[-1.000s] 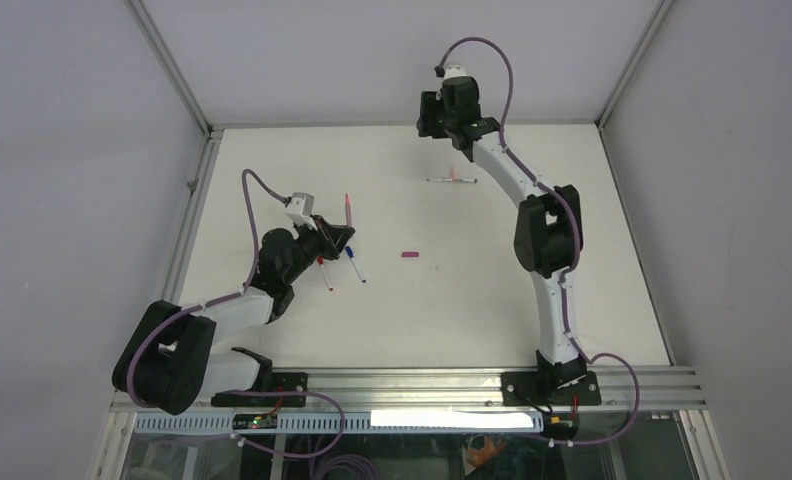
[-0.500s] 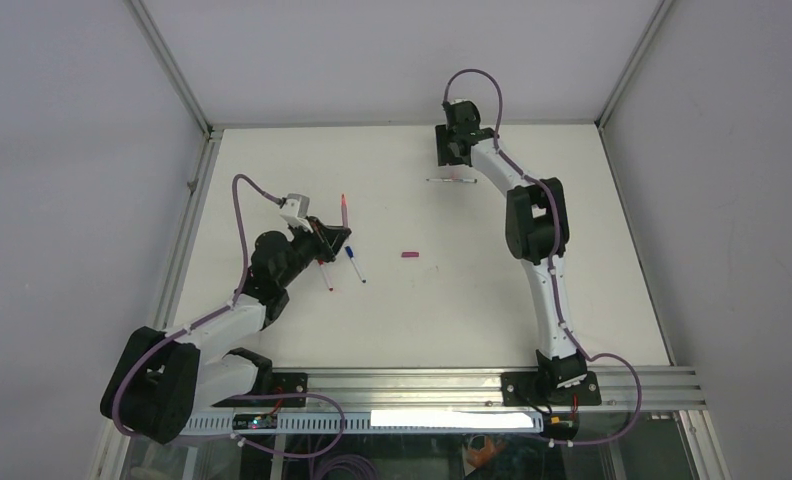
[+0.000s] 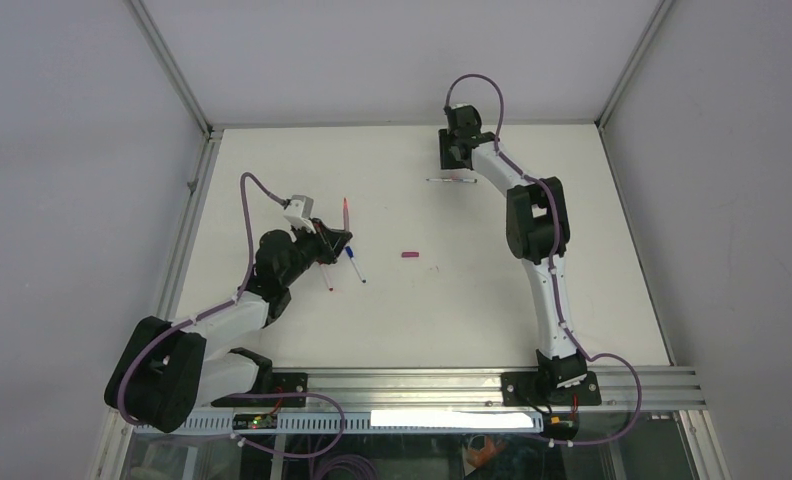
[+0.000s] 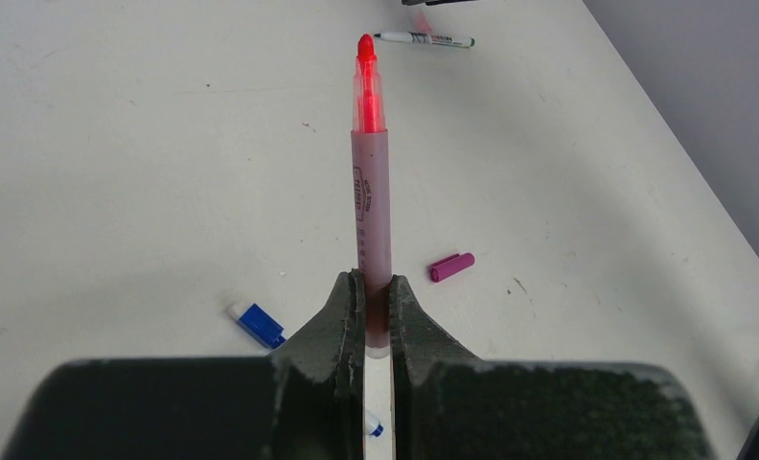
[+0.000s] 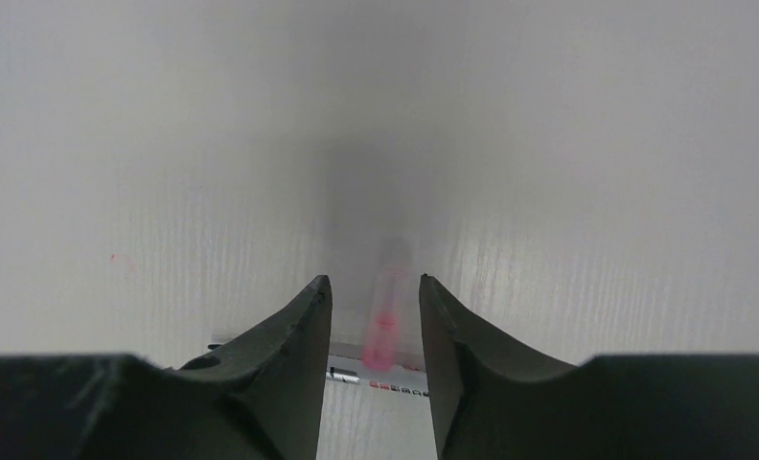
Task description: Insert the pens into the pen caps
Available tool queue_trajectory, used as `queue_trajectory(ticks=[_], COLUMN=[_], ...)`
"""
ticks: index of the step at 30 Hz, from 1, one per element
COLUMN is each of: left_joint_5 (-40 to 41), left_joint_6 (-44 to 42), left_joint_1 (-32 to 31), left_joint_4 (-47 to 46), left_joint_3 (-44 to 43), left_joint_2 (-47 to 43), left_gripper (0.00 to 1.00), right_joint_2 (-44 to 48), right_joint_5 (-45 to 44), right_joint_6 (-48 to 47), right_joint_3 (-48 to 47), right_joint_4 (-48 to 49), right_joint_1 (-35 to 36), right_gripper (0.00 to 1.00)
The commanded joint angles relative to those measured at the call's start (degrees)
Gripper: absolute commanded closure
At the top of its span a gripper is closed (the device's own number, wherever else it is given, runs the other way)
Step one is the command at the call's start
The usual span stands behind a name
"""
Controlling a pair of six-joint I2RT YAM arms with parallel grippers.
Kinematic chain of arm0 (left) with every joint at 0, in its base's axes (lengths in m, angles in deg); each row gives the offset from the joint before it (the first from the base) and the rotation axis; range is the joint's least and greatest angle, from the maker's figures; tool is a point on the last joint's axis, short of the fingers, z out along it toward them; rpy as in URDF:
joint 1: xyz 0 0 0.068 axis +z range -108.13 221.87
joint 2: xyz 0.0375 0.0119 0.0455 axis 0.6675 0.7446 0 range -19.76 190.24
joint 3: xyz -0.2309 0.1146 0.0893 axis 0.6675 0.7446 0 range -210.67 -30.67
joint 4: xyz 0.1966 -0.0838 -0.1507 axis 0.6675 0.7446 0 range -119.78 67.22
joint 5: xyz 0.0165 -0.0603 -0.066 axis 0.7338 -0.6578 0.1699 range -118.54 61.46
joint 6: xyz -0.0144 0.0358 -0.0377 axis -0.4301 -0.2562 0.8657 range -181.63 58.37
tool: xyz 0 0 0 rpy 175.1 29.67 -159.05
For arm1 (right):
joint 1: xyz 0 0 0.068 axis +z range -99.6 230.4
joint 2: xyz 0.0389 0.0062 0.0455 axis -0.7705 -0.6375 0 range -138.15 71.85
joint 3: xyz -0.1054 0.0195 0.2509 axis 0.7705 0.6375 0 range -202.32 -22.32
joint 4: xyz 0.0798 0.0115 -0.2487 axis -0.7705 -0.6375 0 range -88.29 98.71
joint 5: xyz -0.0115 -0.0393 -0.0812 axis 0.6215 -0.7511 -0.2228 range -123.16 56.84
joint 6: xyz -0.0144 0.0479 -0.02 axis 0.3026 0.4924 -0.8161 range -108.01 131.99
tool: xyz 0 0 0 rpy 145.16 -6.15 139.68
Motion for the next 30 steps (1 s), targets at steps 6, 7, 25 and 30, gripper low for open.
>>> queue_trajectory(ticks=[6, 7, 25, 30], left_joint_5=[-0.1, 0.0, 0.4, 0.1], left_joint_6=[-0.6, -0.7, -0.9, -1.0], left_joint_1=[-0.4, -0.5, -0.5, -0.5], left_joint_4=[-1.5, -1.3, 0.7, 2.0], left_joint_3=[-2.4, -2.5, -2.4, -2.2], left_joint_2=[0.2, 0.1, -1.0, -2.2], left_gripper=[1.0, 1.0, 1.0, 1.0], right_joint_2=[-0.6, -0.7, 0.1, 2.2], right_joint_5=[1.8, 2.0, 4.0, 3.8], right_joint_6=[1.7, 1.7, 3.3, 4.8], right_joint_3=[2.1, 2.1, 5.8, 9.5], right_joint_4=[2.6, 2.6, 3.5, 4.7], right_joint_1=[-1.1, -1.3, -1.7, -1.7], right_gripper=[0.61, 0.62, 1.0, 1.0])
